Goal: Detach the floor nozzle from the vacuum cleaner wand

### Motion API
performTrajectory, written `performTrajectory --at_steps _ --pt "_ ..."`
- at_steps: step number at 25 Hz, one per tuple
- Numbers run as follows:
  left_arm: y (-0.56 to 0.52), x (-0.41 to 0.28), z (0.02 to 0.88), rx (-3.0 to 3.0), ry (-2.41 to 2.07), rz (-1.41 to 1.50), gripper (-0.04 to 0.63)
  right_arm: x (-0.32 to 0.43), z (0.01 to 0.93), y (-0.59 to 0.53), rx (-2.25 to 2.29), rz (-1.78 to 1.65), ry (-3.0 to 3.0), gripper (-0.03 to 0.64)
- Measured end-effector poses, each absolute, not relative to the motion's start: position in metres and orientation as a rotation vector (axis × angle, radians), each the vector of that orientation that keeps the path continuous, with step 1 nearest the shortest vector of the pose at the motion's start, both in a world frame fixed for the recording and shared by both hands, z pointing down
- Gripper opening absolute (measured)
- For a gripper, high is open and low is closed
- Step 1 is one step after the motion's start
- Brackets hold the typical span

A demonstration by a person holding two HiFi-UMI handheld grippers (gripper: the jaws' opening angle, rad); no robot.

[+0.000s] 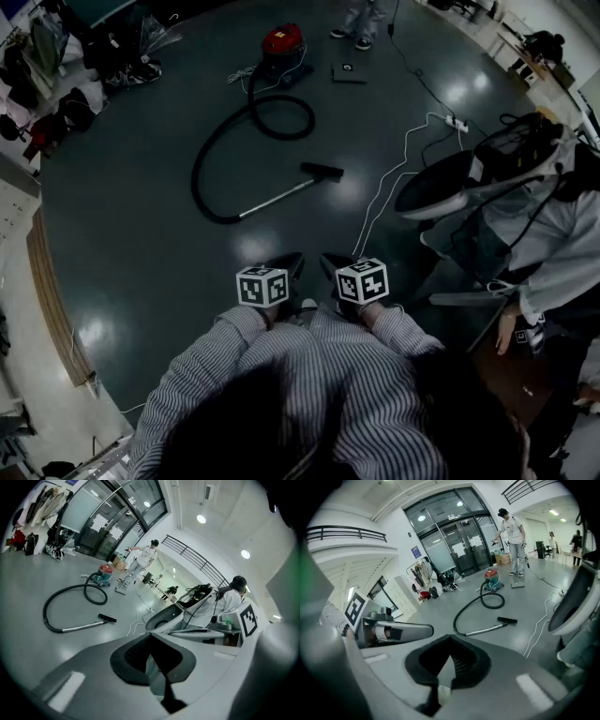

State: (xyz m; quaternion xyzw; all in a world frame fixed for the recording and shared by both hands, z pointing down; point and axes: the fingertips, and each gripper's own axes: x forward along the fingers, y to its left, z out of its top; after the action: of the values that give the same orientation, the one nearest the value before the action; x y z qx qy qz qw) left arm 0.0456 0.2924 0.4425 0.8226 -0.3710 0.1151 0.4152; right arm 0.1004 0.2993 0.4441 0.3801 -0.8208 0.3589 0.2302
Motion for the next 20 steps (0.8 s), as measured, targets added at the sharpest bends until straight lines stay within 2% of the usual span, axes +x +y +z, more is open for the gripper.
performTrajectory --at_steps 20 --pt "0.275 0.043 0.452 2.039 -0.961 0.268 0.003 0.104 0.448 0.283 1.055 1.023 -2.293 0.002"
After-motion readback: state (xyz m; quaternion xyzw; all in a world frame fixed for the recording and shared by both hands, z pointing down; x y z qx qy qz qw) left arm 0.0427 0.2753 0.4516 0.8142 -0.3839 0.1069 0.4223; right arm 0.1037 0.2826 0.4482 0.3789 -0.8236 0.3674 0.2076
